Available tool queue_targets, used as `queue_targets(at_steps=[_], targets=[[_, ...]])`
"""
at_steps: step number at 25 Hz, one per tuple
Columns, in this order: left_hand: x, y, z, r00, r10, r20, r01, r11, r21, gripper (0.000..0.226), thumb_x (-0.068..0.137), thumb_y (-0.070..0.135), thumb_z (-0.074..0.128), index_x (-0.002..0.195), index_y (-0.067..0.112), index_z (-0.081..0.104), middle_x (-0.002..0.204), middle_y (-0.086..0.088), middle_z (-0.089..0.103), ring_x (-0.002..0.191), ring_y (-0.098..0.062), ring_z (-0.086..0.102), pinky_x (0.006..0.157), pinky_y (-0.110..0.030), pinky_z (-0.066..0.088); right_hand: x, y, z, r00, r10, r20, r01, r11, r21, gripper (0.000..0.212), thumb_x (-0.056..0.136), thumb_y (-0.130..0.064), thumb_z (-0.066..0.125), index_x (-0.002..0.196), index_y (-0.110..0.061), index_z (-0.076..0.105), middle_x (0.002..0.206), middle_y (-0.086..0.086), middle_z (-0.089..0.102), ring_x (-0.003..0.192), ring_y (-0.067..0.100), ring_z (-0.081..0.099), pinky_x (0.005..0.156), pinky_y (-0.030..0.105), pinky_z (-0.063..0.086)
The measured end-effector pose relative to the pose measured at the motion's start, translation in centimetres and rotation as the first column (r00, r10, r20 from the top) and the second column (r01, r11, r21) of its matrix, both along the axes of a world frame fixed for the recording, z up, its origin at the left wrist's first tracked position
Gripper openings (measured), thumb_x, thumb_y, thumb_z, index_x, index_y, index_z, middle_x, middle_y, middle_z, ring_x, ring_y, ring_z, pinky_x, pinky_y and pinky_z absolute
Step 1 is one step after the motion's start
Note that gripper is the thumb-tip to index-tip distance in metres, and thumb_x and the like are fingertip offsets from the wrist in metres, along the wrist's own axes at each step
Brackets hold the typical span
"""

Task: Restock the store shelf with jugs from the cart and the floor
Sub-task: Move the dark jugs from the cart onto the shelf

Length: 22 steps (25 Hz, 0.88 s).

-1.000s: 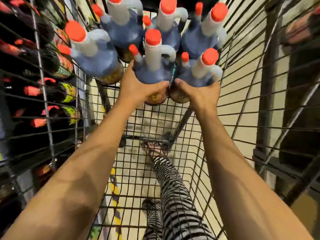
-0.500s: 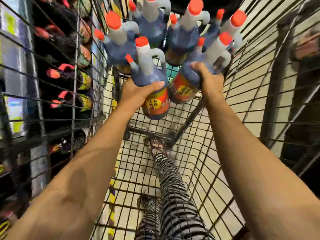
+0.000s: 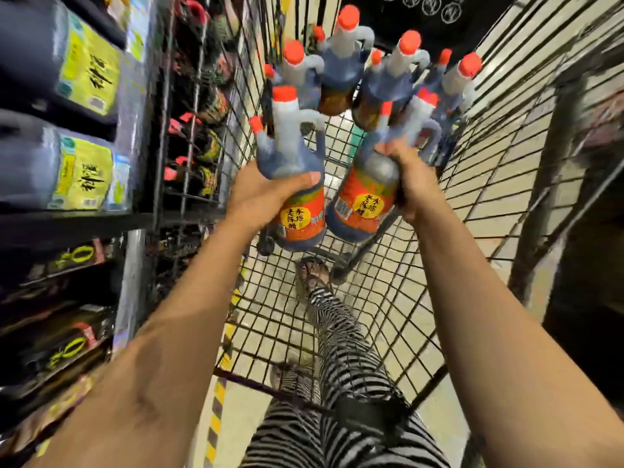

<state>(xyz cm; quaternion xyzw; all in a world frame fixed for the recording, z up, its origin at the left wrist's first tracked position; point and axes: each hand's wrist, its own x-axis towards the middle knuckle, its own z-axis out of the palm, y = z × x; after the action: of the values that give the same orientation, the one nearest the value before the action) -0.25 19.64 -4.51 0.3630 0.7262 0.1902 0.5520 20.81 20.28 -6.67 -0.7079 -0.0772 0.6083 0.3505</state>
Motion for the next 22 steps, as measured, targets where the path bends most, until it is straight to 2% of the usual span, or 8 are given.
queue_targets(at_steps=[3, 6, 8, 10, 13, 15, 18, 22], targets=[[-1.6, -3.3, 5.2, 0.998, 0.066, -0.01, -0.065, 0.995, 0.077, 0.038, 0.06, 0.031, 0.088, 0.091, 0.024, 0.067, 0.087, 0.01, 0.069, 0.072, 0.006, 0.065, 0.064, -0.019, 0.051, -2.3, -2.9, 6.5, 0.998, 0.05, 0.028, -0.052, 0.995, 0.08, 0.056, 0.046, -0.034, 0.075, 0.095, -0.01, 0.068, 0.08, 0.001, 0.072, 0.066, 0.015, 0.068, 0.056, 0.026, 0.052], [-4.0, -7.5, 10.9, 0.985, 0.133, -0.111, -0.112, 0.978, 0.175, 0.035, 0.061, 0.034, 0.087, 0.082, 0.03, 0.06, 0.08, 0.016, 0.062, 0.058, 0.02, 0.055, 0.056, -0.006, 0.044, -4.9, -6.3, 12.1, 0.994, 0.096, 0.043, -0.102, 0.979, 0.177, 0.049, 0.041, -0.033, 0.075, 0.085, -0.013, 0.068, 0.074, -0.003, 0.07, 0.066, 0.015, 0.066, 0.06, 0.027, 0.053], [-5.6, -10.7, 14.9, 0.972, 0.178, -0.153, -0.137, 0.96, 0.246, 0.05, 0.05, 0.05, 0.085, 0.089, 0.03, 0.061, 0.087, 0.011, 0.063, 0.07, 0.008, 0.059, 0.062, -0.013, 0.046, -7.3, -8.5, 15.4, 0.99, 0.137, 0.033, -0.141, 0.964, 0.225, 0.047, 0.038, -0.035, 0.074, 0.08, -0.014, 0.069, 0.081, 0.003, 0.07, 0.073, 0.022, 0.065, 0.067, 0.036, 0.053], [-7.6, -14.2, 18.4, 0.954, 0.242, -0.177, -0.181, 0.936, 0.302, 0.054, 0.052, 0.045, 0.088, 0.096, 0.026, 0.063, 0.093, 0.008, 0.061, 0.08, -0.005, 0.058, 0.061, -0.011, 0.043, -9.8, -10.9, 18.6, 0.989, 0.145, 0.001, -0.139, 0.948, 0.287, 0.036, 0.037, -0.03, 0.075, 0.07, -0.015, 0.071, 0.077, 0.003, 0.069, 0.071, 0.022, 0.064, 0.069, 0.037, 0.052], [-10.8, -20.0, 22.3, 0.929, 0.319, -0.187, -0.239, 0.905, 0.353, 0.059, 0.043, 0.053, 0.086, 0.091, 0.027, 0.063, 0.092, 0.01, 0.065, 0.082, -0.006, 0.061, 0.064, -0.011, 0.045, -13.2, -14.7, 22.6, 0.985, 0.169, -0.033, -0.145, 0.919, 0.368, 0.018, 0.042, -0.024, 0.074, 0.059, -0.018, 0.074, 0.067, -0.004, 0.069, 0.064, 0.016, 0.063, 0.067, 0.033, 0.049], [-13.2, -24.8, 25.1, 0.905, 0.405, -0.127, -0.324, 0.853, 0.409, 0.06, 0.036, 0.058, 0.081, 0.086, 0.029, 0.065, 0.086, 0.019, 0.069, 0.081, 0.0, 0.065, 0.07, -0.019, 0.052, -15.8, -17.5, 25.2, 0.966, 0.241, -0.089, -0.185, 0.894, 0.409, 0.026, 0.038, -0.031, 0.073, 0.06, -0.019, 0.074, 0.074, 0.001, 0.069, 0.069, 0.021, 0.062, 0.067, 0.034, 0.047], [-16.4, -31.8, 28.8, 0.85, 0.525, -0.049, -0.436, 0.752, 0.495, 0.046, 0.043, 0.037, 0.093, 0.076, 0.03, 0.062, 0.078, 0.023, 0.066, 0.066, 0.014, 0.061, 0.062, -0.014, 0.053, -20.0, -21.7, 29.0, 0.92, 0.357, -0.163, -0.231, 0.827, 0.512, 0.032, 0.04, -0.034, 0.072, 0.068, -0.019, 0.07, 0.081, 0.003, 0.067, 0.069, 0.02, 0.061, 0.065, 0.028, 0.048], [-19.4, -39.6, 33.7, 0.749, 0.662, -0.027, -0.501, 0.593, 0.631, 0.064, 0.033, 0.058, 0.08, 0.087, 0.029, 0.061, 0.092, 0.013, 0.07, 0.083, -0.002, 0.067, 0.071, -0.026, 0.054, -25.1, -26.3, 33.8, 0.847, 0.496, -0.194, -0.295, 0.74, 0.604, 0.029, 0.058, -0.023, 0.071, 0.084, -0.009, 0.067, 0.083, 0.009, 0.069, 0.066, 0.021, 0.064, 0.058, 0.026, 0.05]])
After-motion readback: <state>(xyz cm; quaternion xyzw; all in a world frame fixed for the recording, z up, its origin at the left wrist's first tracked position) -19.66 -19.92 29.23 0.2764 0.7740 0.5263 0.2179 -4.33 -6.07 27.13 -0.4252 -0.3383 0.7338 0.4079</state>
